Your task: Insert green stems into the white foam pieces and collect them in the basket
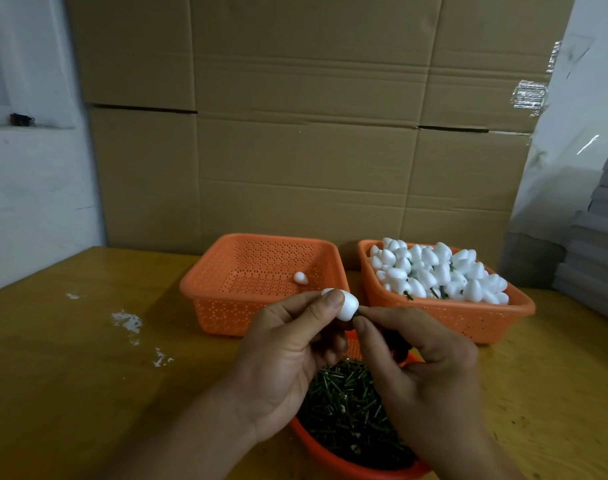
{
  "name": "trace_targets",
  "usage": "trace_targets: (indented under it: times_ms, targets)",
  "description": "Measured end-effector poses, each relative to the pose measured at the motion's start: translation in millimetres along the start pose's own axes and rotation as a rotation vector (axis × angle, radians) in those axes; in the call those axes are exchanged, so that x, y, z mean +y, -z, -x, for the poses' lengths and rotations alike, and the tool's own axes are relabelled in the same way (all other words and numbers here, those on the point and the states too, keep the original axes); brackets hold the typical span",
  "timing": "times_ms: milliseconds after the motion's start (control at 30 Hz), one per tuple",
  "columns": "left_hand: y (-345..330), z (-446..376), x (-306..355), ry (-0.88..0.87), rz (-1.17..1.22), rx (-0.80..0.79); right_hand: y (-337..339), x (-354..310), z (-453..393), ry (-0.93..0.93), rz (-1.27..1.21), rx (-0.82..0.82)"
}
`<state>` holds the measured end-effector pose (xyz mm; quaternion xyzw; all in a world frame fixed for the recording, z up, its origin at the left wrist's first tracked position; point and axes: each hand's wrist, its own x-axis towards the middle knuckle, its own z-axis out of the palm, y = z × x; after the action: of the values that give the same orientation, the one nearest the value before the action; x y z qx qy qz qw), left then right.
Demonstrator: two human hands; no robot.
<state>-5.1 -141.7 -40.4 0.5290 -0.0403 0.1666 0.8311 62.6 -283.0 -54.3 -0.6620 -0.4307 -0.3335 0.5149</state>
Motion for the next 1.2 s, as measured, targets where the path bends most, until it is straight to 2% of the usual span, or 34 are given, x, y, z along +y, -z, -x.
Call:
trace_targets:
  times_ms: [167, 633, 900, 1200]
  targets:
    - [2, -1, -2, -0.065, -0.046, -0.018, 0, 2, 0, -0.129, -0.107, -0.007]
    - [7, -2, -10, -0.287, -0.354, 0.023, -6, -7, 0, -0.139, -0.265, -0.069]
    - [6, -1, -8, -0.367, -0.428, -0.001, -8, -10, 1, -0.27, -0.356, -0.064]
    - [6, 0, -6, -0.414, -0.556, -0.015, -10, -11, 3, -0.327, -0.365, -0.076]
